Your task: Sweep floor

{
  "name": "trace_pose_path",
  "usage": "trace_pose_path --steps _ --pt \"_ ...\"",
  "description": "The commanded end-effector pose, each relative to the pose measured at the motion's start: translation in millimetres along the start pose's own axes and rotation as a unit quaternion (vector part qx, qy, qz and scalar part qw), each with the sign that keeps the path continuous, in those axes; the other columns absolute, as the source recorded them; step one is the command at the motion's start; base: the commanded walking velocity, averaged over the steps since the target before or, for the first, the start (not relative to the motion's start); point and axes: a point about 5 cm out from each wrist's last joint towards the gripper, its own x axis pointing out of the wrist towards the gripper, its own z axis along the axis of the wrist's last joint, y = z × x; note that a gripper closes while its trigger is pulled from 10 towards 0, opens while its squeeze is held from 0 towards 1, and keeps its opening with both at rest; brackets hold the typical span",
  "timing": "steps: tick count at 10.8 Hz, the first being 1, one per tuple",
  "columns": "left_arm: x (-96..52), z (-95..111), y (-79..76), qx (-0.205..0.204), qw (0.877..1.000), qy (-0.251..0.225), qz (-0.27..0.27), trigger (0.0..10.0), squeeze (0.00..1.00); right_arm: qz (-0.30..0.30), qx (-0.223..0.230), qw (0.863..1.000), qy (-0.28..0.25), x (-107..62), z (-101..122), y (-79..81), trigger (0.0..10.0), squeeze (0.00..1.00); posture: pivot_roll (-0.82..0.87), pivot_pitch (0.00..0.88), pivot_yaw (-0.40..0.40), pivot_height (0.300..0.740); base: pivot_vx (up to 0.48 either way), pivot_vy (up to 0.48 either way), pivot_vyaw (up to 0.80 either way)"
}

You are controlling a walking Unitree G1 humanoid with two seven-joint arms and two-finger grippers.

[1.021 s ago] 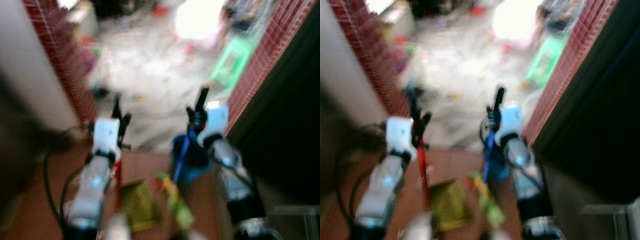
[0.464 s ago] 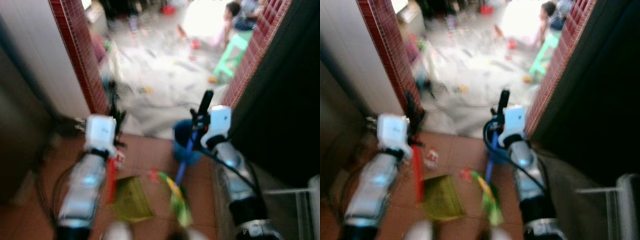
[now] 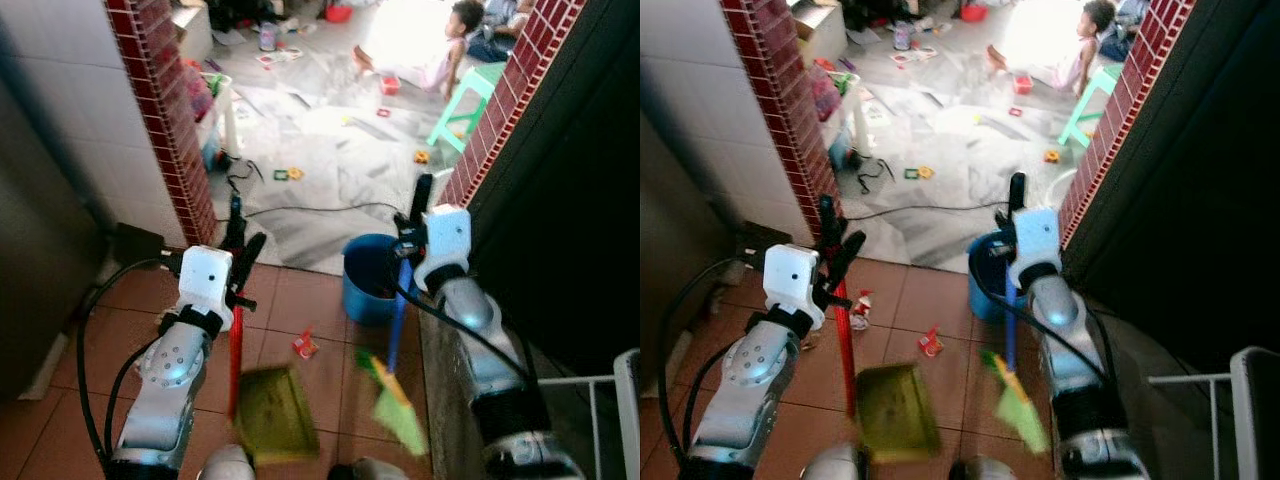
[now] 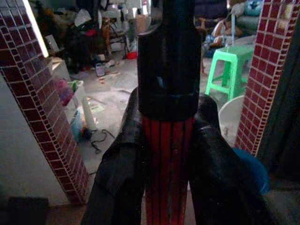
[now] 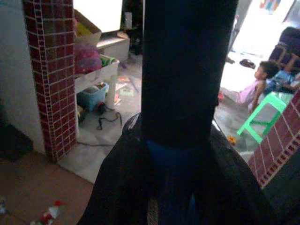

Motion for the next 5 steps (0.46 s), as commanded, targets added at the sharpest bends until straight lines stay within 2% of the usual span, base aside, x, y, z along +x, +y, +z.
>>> trace_pose_path --steps 1,2,3,4,5 --pt "4.7 11 5.7 0.015 1.0 -0.025 0.003 10.0 0.0 0.007 -0.015 1.0 -0.023 7.6 14 -3.9 10.0 0.0 0.03 0.053 -0.071 0.74 0.0 0.0 0.0" --pt "1.4 10 9.8 0.002 1.0 -0.023 -0.016 10.0 0.0 0.019 -0.015 1.0 -0.017 10.2 16 -5.5 10.0 0.0 0.04 0.057 -0.057 0.74 0.0 0.0 0.0" --pt "-4.2 5 16.1 -0.002 1.0 -0.02 0.002 10.0 0.0 0.035 -0.03 0.999 -0.004 6.4 10 -4.2 10.0 0.0 0.04 0.051 -0.044 0.74 0.0 0.0 0.0" --pt "-8.1 4 19.0 0.002 1.0 -0.018 0.022 10.0 0.0 0.05 -0.018 0.998 0.015 -1.7 -1 4.9 10.0 0.0 0.04 0.042 -0.036 0.74 0.0 0.0 0.0" --pt "-10.1 2 19.1 -0.01 0.999 -0.015 0.026 10.0 0.0 0.045 -0.011 0.999 0.003 -3.0 -1 12.3 10.0 0.0 0.04 0.033 -0.037 0.74 0.0 0.0 0.0"
